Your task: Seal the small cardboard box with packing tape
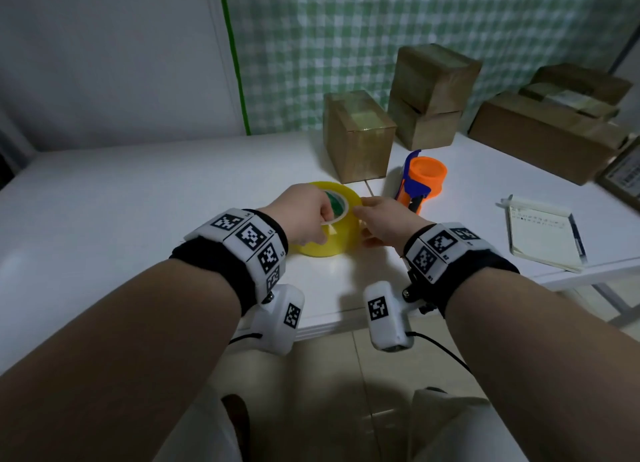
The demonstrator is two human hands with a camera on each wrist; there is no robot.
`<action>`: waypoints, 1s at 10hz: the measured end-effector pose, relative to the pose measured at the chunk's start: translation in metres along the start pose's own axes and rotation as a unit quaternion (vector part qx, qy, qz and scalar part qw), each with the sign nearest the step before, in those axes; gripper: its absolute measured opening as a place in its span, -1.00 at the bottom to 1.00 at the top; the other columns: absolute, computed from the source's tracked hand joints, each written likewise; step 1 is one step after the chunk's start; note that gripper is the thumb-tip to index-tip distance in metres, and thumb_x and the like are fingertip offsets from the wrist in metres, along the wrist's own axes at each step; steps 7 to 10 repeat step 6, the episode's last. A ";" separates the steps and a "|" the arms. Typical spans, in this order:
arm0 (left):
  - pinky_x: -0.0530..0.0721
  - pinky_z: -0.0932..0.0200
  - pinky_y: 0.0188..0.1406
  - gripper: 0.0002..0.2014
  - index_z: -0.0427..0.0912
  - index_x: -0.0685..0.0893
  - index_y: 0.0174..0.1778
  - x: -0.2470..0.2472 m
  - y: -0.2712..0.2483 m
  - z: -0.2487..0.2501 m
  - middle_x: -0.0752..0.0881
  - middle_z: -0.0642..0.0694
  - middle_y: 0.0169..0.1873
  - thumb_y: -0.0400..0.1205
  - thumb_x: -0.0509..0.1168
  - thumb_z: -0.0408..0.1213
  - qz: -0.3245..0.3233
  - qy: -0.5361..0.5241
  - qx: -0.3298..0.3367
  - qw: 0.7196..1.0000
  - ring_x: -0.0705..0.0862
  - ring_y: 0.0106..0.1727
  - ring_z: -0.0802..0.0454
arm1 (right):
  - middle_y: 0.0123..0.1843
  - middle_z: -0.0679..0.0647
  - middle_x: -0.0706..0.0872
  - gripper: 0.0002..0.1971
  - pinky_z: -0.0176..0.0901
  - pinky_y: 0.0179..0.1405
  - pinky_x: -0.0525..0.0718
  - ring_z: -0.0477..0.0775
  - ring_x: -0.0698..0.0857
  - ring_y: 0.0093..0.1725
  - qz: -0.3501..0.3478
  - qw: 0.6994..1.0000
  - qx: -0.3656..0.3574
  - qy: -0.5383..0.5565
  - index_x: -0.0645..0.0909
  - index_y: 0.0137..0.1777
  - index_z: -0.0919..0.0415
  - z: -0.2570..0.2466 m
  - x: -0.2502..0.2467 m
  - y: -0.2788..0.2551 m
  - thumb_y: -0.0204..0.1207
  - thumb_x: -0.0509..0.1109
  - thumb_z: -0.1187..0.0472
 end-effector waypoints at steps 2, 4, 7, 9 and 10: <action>0.78 0.00 -0.07 -0.64 -0.20 0.70 0.20 -0.006 -0.003 -0.010 0.63 -0.22 0.14 0.48 0.47 -0.35 0.008 -0.085 -0.037 0.996 0.72 -0.01 -0.20 | 0.19 0.24 0.61 -0.54 0.15 0.15 0.76 0.23 0.73 0.02 -0.004 1.000 0.005 0.009 0.33 0.56 0.26 -0.004 0.004 -0.002 0.66 0.14 0.21; 0.73 -0.06 0.14 -0.56 -0.35 0.52 0.34 -0.013 -0.007 -0.018 0.64 -0.32 0.23 0.59 0.33 -0.20 0.006 -0.017 -0.137 0.990 0.68 0.19 -0.25 | -0.23 0.17 0.69 -0.73 0.22 0.14 0.74 0.36 0.79 -0.03 0.044 0.999 -0.008 -0.001 0.58 0.10 0.36 -0.009 -0.002 -0.009 0.66 0.07 0.25; 0.72 -0.10 0.16 -0.48 -0.22 0.40 0.50 -0.020 -0.020 -0.019 0.54 -0.21 0.30 0.63 0.32 -0.18 0.016 -0.230 -0.178 0.956 0.61 0.23 -0.18 | 0.10 0.21 0.65 -0.62 0.11 0.06 0.78 0.19 0.70 -0.08 0.017 0.999 -0.019 0.019 0.54 0.34 0.28 -0.013 -0.010 -0.024 0.67 0.10 0.11; 0.72 -0.10 0.16 -0.48 -0.22 0.40 0.50 -0.020 -0.020 -0.019 0.54 -0.21 0.30 0.63 0.32 -0.18 0.016 -0.230 -0.178 0.956 0.61 0.23 -0.18 | 0.10 0.21 0.65 -0.62 0.11 0.06 0.78 0.19 0.70 -0.08 0.017 0.999 -0.019 0.019 0.54 0.34 0.28 -0.013 -0.010 -0.024 0.67 0.10 0.11; 0.72 -0.10 0.16 -0.48 -0.22 0.40 0.50 -0.020 -0.020 -0.019 0.54 -0.21 0.30 0.63 0.32 -0.18 0.016 -0.230 -0.178 0.956 0.61 0.23 -0.18 | 0.10 0.21 0.65 -0.62 0.11 0.06 0.78 0.19 0.70 -0.08 0.017 0.999 -0.019 0.019 0.54 0.34 0.28 -0.013 -0.010 -0.024 0.67 0.10 0.11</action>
Point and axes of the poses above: each hand's wrist, its own y-axis towards the middle knuckle, its own x-axis out of the palm, z = x × y, the point moved 3 cm from there along y, towards the middle knuckle
